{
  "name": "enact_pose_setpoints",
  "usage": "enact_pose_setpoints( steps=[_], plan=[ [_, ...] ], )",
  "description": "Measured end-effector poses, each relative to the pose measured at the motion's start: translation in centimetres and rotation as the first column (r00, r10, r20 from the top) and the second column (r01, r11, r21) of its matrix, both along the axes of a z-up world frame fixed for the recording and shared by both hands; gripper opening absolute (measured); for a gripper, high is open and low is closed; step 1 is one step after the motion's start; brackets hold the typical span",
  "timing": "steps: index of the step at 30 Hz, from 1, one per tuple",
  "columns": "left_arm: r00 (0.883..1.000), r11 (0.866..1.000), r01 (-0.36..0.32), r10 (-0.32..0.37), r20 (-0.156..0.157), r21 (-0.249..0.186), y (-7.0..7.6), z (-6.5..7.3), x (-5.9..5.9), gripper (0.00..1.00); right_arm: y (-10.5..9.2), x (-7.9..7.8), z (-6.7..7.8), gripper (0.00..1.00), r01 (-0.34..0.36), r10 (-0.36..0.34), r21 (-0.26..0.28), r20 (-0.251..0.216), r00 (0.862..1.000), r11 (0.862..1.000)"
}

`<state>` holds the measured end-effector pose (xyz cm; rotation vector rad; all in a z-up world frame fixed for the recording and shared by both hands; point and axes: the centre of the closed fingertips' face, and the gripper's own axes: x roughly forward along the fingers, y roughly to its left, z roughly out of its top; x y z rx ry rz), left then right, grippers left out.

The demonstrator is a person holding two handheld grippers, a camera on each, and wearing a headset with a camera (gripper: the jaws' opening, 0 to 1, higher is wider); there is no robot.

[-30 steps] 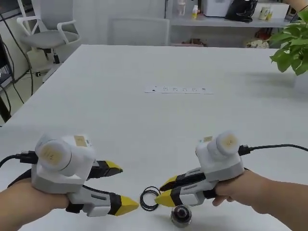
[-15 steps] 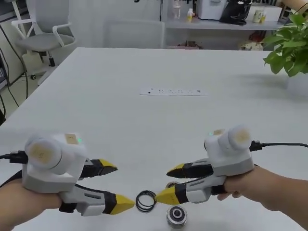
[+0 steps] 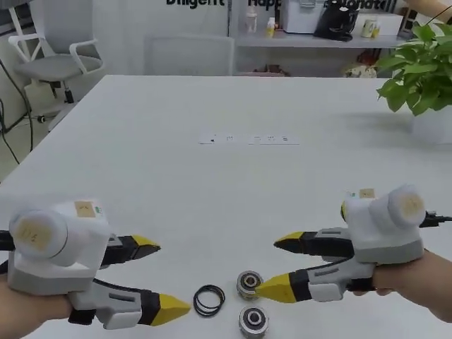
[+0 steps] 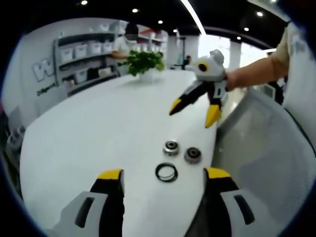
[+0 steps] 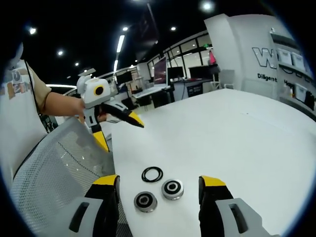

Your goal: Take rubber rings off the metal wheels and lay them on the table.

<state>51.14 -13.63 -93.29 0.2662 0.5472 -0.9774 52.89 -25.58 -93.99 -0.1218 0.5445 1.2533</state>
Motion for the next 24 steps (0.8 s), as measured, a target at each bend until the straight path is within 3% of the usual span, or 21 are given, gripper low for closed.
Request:
enact_pose_setpoints(
  steps=[6,13,17,24],
  plan=[
    [1.0,0.999,-0.014,0.014,0.01,-0.029,0.0,0.9,-0.3,0.68,-1.8,-0.6,0.0,0.68,0.019,-0.019,-0.019,0.031,0.999,1.0],
    [1.0,0.999,-0.015,0.015,0.016,-0.033,-0.1,1.3,-0.9,0.7,-3.3,-1.3,0.2,0.73,0.049,-0.047,-0.024,0.05,0.998,0.999],
    [1.0,0.998,-0.024,0.025,0.008,-0.052,-0.3,1.7,-1.3,0.73,-4.1,-1.9,0.1,0.74,0.058,-0.055,-0.039,0.066,0.996,0.998],
    [0.999,0.999,-0.027,0.028,0.023,-0.045,-0.2,1.8,-1.8,0.75,-5.3,-2.7,-0.2,0.79,0.09,-0.087,-0.048,0.057,0.995,0.995]
  ],
)
